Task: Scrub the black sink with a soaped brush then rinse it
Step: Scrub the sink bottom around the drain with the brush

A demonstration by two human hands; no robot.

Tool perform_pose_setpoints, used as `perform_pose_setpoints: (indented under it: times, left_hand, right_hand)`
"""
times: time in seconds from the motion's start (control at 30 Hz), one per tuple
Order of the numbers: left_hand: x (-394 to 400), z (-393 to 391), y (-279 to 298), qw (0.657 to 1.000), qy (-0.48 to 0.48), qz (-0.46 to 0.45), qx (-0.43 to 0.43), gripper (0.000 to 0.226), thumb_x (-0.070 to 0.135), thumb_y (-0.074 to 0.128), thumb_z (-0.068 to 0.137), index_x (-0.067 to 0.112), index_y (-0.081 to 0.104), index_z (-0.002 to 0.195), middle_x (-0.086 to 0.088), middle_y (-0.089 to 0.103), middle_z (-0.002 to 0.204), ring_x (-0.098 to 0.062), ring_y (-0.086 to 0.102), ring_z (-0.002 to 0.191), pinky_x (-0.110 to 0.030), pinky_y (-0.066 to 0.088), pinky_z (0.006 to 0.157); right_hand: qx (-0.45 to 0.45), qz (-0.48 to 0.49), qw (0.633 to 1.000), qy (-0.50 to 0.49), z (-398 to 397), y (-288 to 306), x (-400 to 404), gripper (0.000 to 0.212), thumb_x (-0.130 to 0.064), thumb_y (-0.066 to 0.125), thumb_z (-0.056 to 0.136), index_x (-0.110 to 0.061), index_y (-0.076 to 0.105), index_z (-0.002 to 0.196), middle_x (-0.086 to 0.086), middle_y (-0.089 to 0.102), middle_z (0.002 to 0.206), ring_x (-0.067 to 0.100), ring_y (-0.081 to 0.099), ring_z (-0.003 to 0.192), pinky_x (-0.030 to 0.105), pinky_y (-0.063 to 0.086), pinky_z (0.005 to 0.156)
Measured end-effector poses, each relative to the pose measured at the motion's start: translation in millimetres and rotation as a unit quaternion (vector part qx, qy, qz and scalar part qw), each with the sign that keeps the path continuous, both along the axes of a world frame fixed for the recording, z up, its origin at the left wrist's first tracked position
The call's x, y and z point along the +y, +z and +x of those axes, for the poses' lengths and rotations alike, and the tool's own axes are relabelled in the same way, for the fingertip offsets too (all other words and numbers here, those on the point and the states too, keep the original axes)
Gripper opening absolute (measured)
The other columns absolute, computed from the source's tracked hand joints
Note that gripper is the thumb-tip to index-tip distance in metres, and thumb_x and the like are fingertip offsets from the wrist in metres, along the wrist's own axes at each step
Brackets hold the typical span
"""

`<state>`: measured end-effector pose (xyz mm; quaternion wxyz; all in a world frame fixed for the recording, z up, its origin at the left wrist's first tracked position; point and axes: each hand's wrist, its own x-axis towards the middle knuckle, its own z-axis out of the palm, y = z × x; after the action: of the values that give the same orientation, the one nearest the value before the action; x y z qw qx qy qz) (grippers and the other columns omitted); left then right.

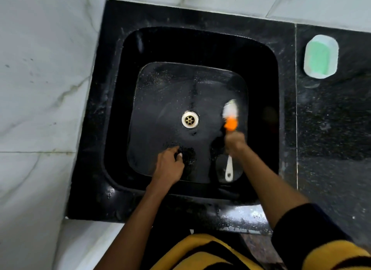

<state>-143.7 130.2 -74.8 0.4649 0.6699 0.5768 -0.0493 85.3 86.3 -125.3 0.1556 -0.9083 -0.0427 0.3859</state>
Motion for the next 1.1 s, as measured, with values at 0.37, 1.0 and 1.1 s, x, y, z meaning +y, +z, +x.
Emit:
perform_pose_setpoints:
  times: [0.37, 1.0, 1.1]
  left_hand:
    - [0.4, 0.2, 0.0, 1.0, 0.015, 0.0, -0.001, 0.041, 0.017, 0.055, 0.095, 0.007, 0.059, 0.134, -0.017, 0.061, 0.134, -0.032, 0.057, 0.122, -0.036, 0.044, 0.106]
    - [0.4, -2.4, 9.2, 0.999, 0.041, -0.005, -0.016, 0.036, 0.014, 0.056, 0.092, 0.006, 0.063, 0.126, -0.019, 0.063, 0.129, -0.035, 0.057, 0.12, -0.036, 0.045, 0.102]
    - [1.7, -2.4, 9.0, 0.999, 0.046, -0.016, -0.018, 0.042, 0.017, 0.055, 0.095, 0.006, 0.057, 0.136, -0.018, 0.058, 0.137, -0.033, 0.053, 0.126, -0.035, 0.042, 0.106]
  right_hand:
    - [-0.168, -0.145, 0.915, 0.337, -28.0, 51.8, 36.1, 0.034, -0.025, 0.05, 0.091, -0.011, 0.06, 0.12, 0.012, 0.062, 0.119, 0.031, 0.061, 0.109, 0.037, 0.05, 0.087]
    - [-0.257, -0.055, 0.69, 0.674, -83.0, 77.9, 35.4, 0.029, -0.008, 0.041, 0.095, -0.011, 0.057, 0.119, 0.008, 0.067, 0.104, 0.029, 0.068, 0.085, 0.032, 0.041, 0.059]
    - [-0.282, -0.121, 0.7, 0.645, -40.4, 83.2, 18.2, 0.025, -0.015, 0.04, 0.097, -0.018, 0.063, 0.107, 0.004, 0.07, 0.102, 0.025, 0.068, 0.091, 0.031, 0.048, 0.069]
